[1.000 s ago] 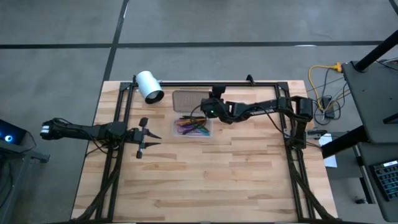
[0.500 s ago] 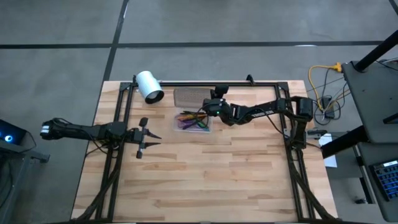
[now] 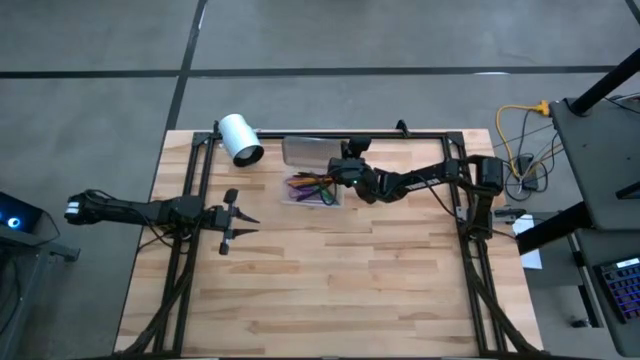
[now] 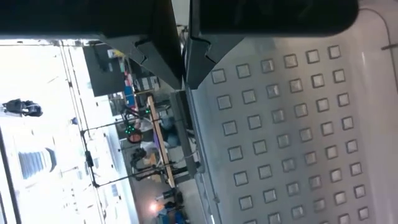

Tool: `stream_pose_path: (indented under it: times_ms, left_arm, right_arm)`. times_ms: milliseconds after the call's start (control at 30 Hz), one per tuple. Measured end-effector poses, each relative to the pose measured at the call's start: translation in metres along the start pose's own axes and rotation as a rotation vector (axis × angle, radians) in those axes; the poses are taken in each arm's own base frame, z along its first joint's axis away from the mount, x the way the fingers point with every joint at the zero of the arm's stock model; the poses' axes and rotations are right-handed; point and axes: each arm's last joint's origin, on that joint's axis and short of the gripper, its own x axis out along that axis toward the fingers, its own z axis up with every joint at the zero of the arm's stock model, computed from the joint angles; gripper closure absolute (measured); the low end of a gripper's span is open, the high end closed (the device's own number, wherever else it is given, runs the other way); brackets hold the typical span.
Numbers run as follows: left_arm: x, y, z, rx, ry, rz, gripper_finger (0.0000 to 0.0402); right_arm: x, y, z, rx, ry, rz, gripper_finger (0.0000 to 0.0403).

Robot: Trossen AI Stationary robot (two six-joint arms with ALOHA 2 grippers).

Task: Pick & place school supplies into a supply box
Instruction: Close the supply box

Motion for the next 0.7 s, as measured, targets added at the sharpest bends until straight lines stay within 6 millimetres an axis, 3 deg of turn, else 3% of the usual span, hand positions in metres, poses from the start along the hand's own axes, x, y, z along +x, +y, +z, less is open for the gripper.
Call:
stream_pose_path:
  times_ms: [700]
  left_arm:
    - [0.000, 0.000, 0.000, 0.000, 0.000, 0.000, 0.0315]
  right_arm:
    - [-0.016, 0.007, 0.008, -0.069, -0.025, 0.002, 0.0394]
